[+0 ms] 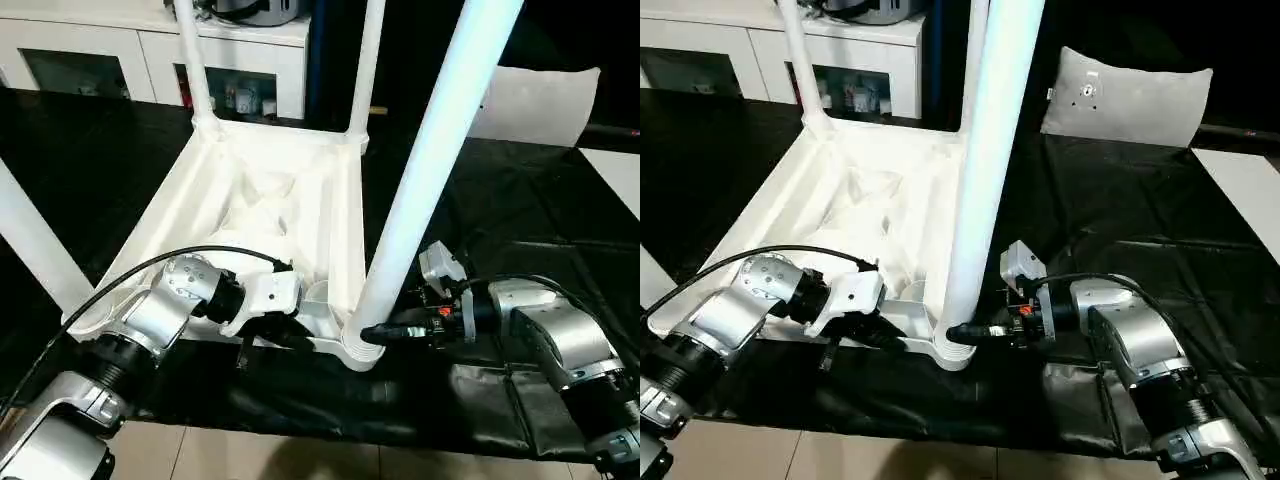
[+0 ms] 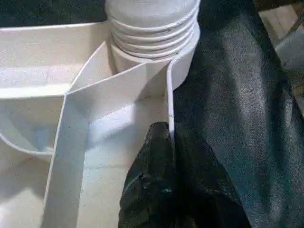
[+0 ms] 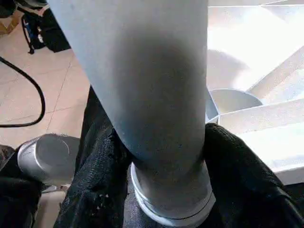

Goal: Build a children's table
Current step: Rotate leg to tighten

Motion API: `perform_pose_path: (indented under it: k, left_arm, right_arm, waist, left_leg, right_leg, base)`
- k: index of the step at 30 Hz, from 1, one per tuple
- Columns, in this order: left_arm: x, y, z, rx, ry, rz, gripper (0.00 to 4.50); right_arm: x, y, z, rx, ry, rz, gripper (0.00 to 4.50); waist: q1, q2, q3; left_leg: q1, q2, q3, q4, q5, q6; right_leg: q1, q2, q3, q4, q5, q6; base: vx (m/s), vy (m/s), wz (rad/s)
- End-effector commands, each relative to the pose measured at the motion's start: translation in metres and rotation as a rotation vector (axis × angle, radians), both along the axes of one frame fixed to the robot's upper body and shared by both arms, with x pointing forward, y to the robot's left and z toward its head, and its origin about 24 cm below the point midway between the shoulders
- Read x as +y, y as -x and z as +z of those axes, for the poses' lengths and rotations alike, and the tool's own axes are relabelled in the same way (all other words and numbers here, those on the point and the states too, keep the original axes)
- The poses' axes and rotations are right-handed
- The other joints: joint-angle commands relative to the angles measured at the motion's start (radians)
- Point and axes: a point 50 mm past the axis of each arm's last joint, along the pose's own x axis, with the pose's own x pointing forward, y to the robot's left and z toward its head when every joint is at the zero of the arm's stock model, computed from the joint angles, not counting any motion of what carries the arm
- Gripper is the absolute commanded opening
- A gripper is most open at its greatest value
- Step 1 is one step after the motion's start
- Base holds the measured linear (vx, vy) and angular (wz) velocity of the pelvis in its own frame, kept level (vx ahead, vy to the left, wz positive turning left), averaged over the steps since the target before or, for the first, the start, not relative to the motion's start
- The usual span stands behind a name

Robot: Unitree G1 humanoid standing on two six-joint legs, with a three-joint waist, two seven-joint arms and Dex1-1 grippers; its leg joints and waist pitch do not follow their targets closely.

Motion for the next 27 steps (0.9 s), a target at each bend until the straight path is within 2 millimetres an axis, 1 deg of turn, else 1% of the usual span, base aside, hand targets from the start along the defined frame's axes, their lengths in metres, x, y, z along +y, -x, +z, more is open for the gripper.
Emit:
perform_pose_path:
  k: [1, 2, 3, 4, 5, 6, 7, 8, 9, 10, 11, 12, 13, 14, 15, 16, 17, 18, 19, 20, 21, 22, 23, 25, 26, 27]
  left_arm:
    - [-0.007, -0.002, -0.004, 0.042, -0.002, 0.071, 0.00]
    - [-0.007, -0.002, -0.004, 0.042, -0.002, 0.071, 0.00]
    - [-0.013, -0.006, -0.002, 0.054, 0.040, 0.149, 0.00]
    - [-0.014, -0.006, -0.002, 0.055, 0.044, 0.158, 0.00]
    - [-0.017, -0.008, -0.001, 0.060, 0.064, 0.201, 0.00]
    - [-0.022, -0.010, 0.001, 0.065, 0.084, 0.246, 0.00]
    - [-0.022, -0.010, 0.001, 0.065, 0.084, 0.246, 0.00]
    - [-0.027, -0.013, 0.002, 0.057, 0.102, 0.286, 0.00]
    - [-0.037, -0.019, 0.004, 0.038, 0.134, 0.353, 0.00]
    - [-0.037, -0.019, 0.004, 0.038, 0.134, 0.353, 0.00]
    - [-0.045, -0.023, 0.006, 0.021, 0.151, 0.400, 0.00]
    - [-0.049, -0.025, 0.007, 0.013, 0.159, 0.420, 0.00]
    - [-0.061, -0.030, 0.009, -0.002, 0.183, 0.480, 0.00]
    - [-0.067, -0.031, 0.009, -0.007, 0.193, 0.505, 0.00]
    - [-0.067, -0.031, 0.009, -0.007, 0.193, 0.505, 0.00]
    - [-0.072, -0.032, 0.010, -0.015, 0.198, 0.522, 0.00]
    - [-0.079, -0.034, 0.011, -0.031, 0.210, 0.548, 0.00]
    - [-0.085, -0.035, 0.012, -0.047, 0.220, 0.573, 0.00]
    - [-0.088, -0.035, 0.012, -0.058, 0.221, 0.574, 0.00]
    - [-0.089, -0.035, 0.012, -0.070, 0.216, 0.571, 0.00]
    - [-0.090, -0.035, 0.012, -0.077, 0.212, 0.570, 0.00]
    - [-0.089, -0.035, 0.012, -0.089, 0.204, 0.562, 0.00]
    - [-0.088, -0.035, 0.011, -0.096, 0.198, 0.561, 0.00]
    - [-0.085, -0.035, 0.009, -0.110, 0.181, 0.555, 0.00]
    - [-0.081, -0.034, 0.008, -0.110, 0.176, 0.548, 0.00]
    - [-0.079, -0.034, 0.008, -0.111, 0.173, 0.544, 0.00]
  right_arm:
    - [0.008, 0.007, -0.001, 0.042, -0.051, 0.021, 2.02]
    - [0.008, 0.007, -0.001, 0.042, -0.051, 0.021, 2.01]
    - [0.013, 0.008, -0.004, 0.039, -0.067, -0.049, 2.00]
    - [0.014, 0.008, -0.004, 0.037, -0.067, -0.060, 2.00]
    - [0.018, 0.007, -0.007, 0.024, -0.059, -0.127, 2.00]
    - [0.022, 0.004, -0.011, 0.006, -0.039, -0.211, 2.00]
    - [0.022, 0.004, -0.011, 0.006, -0.039, -0.211, 2.00]
    - [0.027, 0.002, -0.014, 0.009, -0.032, -0.284, 1.99]
    - [0.036, -0.004, -0.017, 0.015, -0.032, -0.415, 1.98]
    - [0.036, -0.004, -0.017, 0.015, -0.032, -0.415, 1.97]
    - [0.042, -0.009, -0.019, 0.010, -0.025, -0.511, 1.97]
    - [0.045, -0.012, -0.019, 0.007, -0.018, -0.563, 1.97]
    - [0.053, -0.019, -0.021, 0.009, -0.004, -0.708, 1.96]
    - [0.056, -0.021, -0.021, 0.010, 0.008, -0.769, 1.95]
    - [0.056, -0.021, -0.021, 0.010, 0.008, -0.769, 1.95]
    - [0.059, -0.024, -0.021, 0.001, 0.017, -0.820, 1.95]
    - [0.063, -0.027, -0.021, 0.000, 0.025, -0.894, 1.95]
    - [0.066, -0.030, -0.021, 0.002, 0.032, -0.963, 1.95]
    - [0.069, -0.031, -0.020, -0.005, 0.025, -0.973, 1.95]
    - [0.070, -0.030, -0.018, -0.028, 0.017, -0.971, 1.95]
    - [0.071, -0.030, -0.016, -0.043, 0.014, -0.970, 2.29]
    - [0.071, -0.030, -0.015, -0.055, -0.005, -0.973, 2.50]
    - [0.070, -0.030, -0.014, -0.059, -0.015, -0.985, 2.63]
    - [0.068, -0.030, -0.012, -0.066, -0.024, -1.003, 2.73]
    - [0.065, -0.030, -0.011, -0.073, -0.038, -1.000, 2.85]
    - [0.063, -0.029, -0.009, -0.079, -0.047, -1.002, 2.85]
  waist:
    - [-0.003, 0.001, -0.059]
    - [0.001, 0.002, -0.058]
    - [0.001, 0.001, -0.058]
    - [0.005, 0.000, -0.057]
    - [0.002, -0.002, -0.055]
    - [0.000, -0.002, -0.053]
    - [-0.003, -0.002, -0.050]
    - [-0.011, -0.005, -0.048]
    - [-0.014, -0.004, -0.047]
    - [-0.024, 0.001, -0.047]
    - [-0.030, -0.002, -0.049]
    - [-0.036, -0.003, -0.048]
    - [-0.041, -0.003, -0.048]
    - [-0.048, 0.002, -0.051]
    - [-0.051, 0.000, -0.052]
    - [-0.050, 0.003, -0.053]
    - [-0.055, 0.006, -0.053]
    - [-0.057, 0.004, -0.054]
    - [-0.056, 0.004, -0.057]
    - [-0.055, 0.006, -0.058]
    - [-0.052, 0.008, -0.059]
    - [-0.052, 0.007, -0.060]
    - [-0.048, 0.007, -0.062]
    - [-0.046, 0.007, -0.064]
    - [-0.044, 0.008, -0.062]
    - [-0.043, 0.008, -0.061]
  left_leg:
    - [-0.004, 0.047, 0.004, -0.076, -0.056, 0.048]
    - [-0.001, 0.048, 0.003, -0.077, -0.057, 0.048]
    - [-0.003, 0.047, 0.004, -0.077, -0.059, 0.047]
    - [-0.001, 0.048, 0.004, -0.078, -0.060, 0.042]
    - [-0.005, 0.046, 0.003, -0.080, -0.077, 0.034]
    - [-0.003, 0.046, 0.003, -0.082, -0.085, 0.026]
    - [-0.003, 0.041, 0.002, -0.083, -0.125, 0.014]
    - [-0.012, 0.037, -0.003, -0.088, -0.153, 0.004]
    - [-0.012, 0.038, -0.003, -0.089, -0.159, -0.002]
    - [-0.009, 0.037, -0.003, -0.089, -0.171, -0.014]
    - [-0.008, 0.032, -0.006, -0.089, -0.185, -0.019]
    - [-0.012, 0.032, -0.007, -0.090, -0.183, -0.022]
    - [-0.012, 0.028, -0.008, -0.089, -0.193, -0.022]
    - [-0.009, 0.028, -0.009, -0.088, -0.200, -0.025]
    - [-0.012, 0.028, -0.009, -0.088, -0.193, -0.023]
    - [-0.011, 0.029, -0.009, -0.088, -0.185, -0.014]
    - [-0.011, 0.030, -0.006, -0.087, -0.174, -0.010]
    - [-0.010, 0.030, -0.004, -0.087, -0.168, -0.011]
    - [-0.011, 0.029, -0.006, -0.087, -0.157, -0.011]
    - [-0.012, 0.029, -0.006, -0.087, -0.149, -0.007]
    - [-0.009, 0.032, -0.002, -0.085, -0.130, 0.004]
    - [-0.011, 0.032, -0.001, -0.084, -0.117, 0.010]
    - [-0.015, 0.030, 0.001, -0.082, -0.074, 0.029]
    - [-0.017, 0.029, 0.002, -0.082, -0.041, 0.043]
    - [-0.016, 0.030, 0.002, -0.084, -0.042, 0.047]
    - [-0.015, 0.030, 0.003, -0.084, -0.050, 0.047]
  right_leg:
    - [0.059, -0.082, 0.039, -0.058, -0.117, -0.276]
    - [0.056, -0.083, 0.039, -0.060, -0.126, -0.276]
    - [0.058, -0.083, 0.039, -0.060, -0.130, -0.275]
    - [0.055, -0.083, 0.038, -0.062, -0.142, -0.272]
    - [0.058, -0.082, 0.038, -0.065, -0.182, -0.257]
    - [0.054, -0.082, 0.038, -0.068, -0.204, -0.249]
    - [0.052, -0.083, 0.037, -0.076, -0.286, -0.228]
    - [0.058, -0.082, 0.034, -0.083, -0.380, -0.189]
    - [0.056, -0.082, 0.034, -0.085, -0.408, -0.172]
    - [0.047, -0.077, 0.035, -0.091, -0.427, -0.155]
    - [0.048, -0.077, 0.033, -0.094, -0.462, -0.136]
    - [0.047, -0.077, 0.033, -0.095, -0.470, -0.129]
    - [0.044, -0.077, 0.031, -0.100, -0.505, -0.111]
    - [0.039, -0.077, 0.032, -0.102, -0.507, -0.108]
    - [0.041, -0.075, 0.033, -0.101, -0.493, -0.108]
    - [0.041, -0.076, 0.034, -0.101, -0.460, -0.116]
    - [0.038, -0.073, 0.037, -0.097, -0.406, -0.134]
    - [0.037, -0.072, 0.037, -0.097, -0.386, -0.143]
    - [0.042, -0.072, 0.038, -0.092, -0.347, -0.157]
    - [0.045, -0.072, 0.038, -0.089, -0.324, -0.164]
    - [0.043, -0.072, 0.039, -0.087, -0.267, -0.178]
    - [0.046, -0.072, 0.039, -0.085, -0.233, -0.187]
    - [0.054, -0.073, 0.040, -0.079, -0.156, -0.205]
    - [0.058, -0.073, 0.039, -0.075, -0.103, -0.220]
    - [0.059, -0.074, 0.039, -0.075, -0.098, -0.225]
    - [0.057, -0.073, 0.039, -0.076, -0.103, -0.226]
  base:
    - [0.000, 0.000, 0.00]
    - [0.000, 0.000, 0.00]
    - [0.000, 0.000, 0.00]
    - [0.000, 0.000, 0.00]
    - [0.000, 0.000, 0.00]
    - [0.000, 0.000, 0.00]
    - [0.000, 0.000, 0.00]
    - [0.000, 0.000, 0.00]
    - [0.000, 0.000, 0.00]
    - [0.000, 0.000, 0.00]
    - [0.000, 0.000, 0.00]
    - [0.000, 0.000, 0.00]
    - [0.000, 0.000, 0.00]
    - [0.000, 0.000, 0.00]
    - [0.000, 0.000, 0.00]
    - [0.000, 0.000, 0.00]
    - [0.000, 0.000, 0.00]
    - [0.000, 0.000, 0.00]
    - [0.000, 0.000, 0.00]
    - [0.000, 0.000, 0.00]
    - [0.000, 0.000, 0.00]
    - [0.000, 0.000, 0.00]
    - [0.000, 0.000, 0.00]
    - [0.000, 0.000, 0.00]
    - [0.000, 0.000, 0.00]
    - [0.000, 0.000, 0.00]
